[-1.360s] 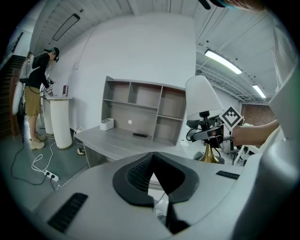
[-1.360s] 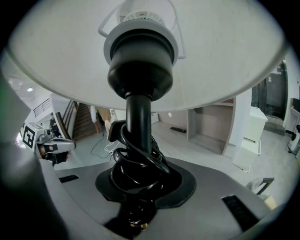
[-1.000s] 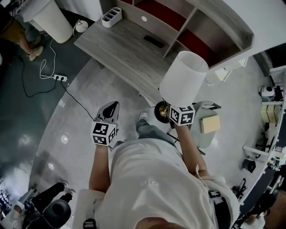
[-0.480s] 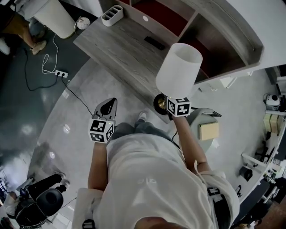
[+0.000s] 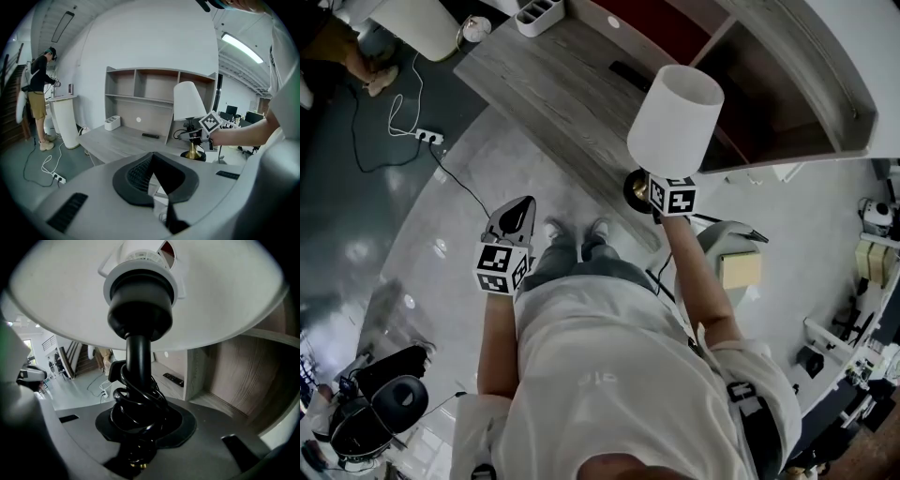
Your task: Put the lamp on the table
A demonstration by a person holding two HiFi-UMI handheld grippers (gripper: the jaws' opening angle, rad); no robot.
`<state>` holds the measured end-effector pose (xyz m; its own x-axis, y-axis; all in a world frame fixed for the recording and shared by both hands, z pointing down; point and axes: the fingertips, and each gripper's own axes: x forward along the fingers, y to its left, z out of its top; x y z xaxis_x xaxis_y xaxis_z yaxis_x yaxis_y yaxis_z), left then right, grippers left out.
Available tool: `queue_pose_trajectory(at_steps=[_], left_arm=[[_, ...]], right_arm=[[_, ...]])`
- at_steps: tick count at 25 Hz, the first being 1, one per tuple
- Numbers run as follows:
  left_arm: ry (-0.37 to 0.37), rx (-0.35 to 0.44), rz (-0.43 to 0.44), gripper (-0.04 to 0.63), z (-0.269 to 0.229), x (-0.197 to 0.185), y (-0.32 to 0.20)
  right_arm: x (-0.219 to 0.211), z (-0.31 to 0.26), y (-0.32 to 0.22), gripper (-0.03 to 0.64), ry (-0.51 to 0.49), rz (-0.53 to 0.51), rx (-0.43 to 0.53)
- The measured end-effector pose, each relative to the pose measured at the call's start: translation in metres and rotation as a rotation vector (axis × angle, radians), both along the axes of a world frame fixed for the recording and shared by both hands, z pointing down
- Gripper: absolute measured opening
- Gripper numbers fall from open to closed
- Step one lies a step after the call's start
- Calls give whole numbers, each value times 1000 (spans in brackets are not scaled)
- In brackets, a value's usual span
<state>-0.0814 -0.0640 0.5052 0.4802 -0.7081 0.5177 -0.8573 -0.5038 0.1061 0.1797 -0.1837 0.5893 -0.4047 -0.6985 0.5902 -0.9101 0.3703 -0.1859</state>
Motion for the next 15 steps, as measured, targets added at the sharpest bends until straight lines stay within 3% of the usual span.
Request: queue_pose_trajectory(at_steps=[15], left_arm=[[-30, -50, 1, 15, 12, -28, -6]], right_arm=[[-34, 41, -49, 132, 45, -2, -6]])
